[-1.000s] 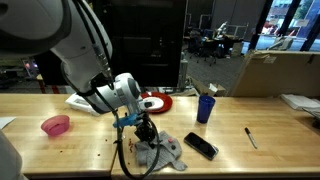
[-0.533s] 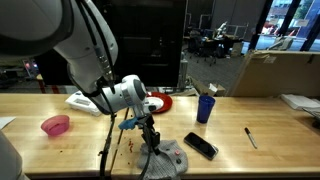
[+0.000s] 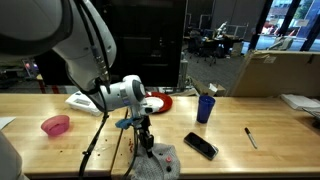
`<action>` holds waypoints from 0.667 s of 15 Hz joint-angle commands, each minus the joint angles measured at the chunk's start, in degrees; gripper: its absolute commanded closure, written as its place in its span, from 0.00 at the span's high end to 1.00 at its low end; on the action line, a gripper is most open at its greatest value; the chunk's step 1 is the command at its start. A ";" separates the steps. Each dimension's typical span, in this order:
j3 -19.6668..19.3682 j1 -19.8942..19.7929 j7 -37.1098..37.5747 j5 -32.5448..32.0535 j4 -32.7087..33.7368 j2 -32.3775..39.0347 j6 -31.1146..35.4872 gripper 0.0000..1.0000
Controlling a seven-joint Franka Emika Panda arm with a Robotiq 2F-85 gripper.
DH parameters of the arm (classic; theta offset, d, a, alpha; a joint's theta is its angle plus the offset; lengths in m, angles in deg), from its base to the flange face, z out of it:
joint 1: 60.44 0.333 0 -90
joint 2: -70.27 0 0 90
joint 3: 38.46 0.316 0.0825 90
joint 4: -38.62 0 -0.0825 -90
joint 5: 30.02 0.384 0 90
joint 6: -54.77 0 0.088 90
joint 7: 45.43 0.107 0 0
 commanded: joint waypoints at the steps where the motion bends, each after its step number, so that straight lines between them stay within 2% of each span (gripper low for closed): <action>1: 0.62 0.81 1.93 2.96 -0.82 -1.28 -0.86 0.02; 4: 0.68 0.90 2.35 5.35 -0.96 -1.40 -0.33 0.02; 10: 0.74 0.99 0.63 14.73 0.89 -1.19 2.02 0.02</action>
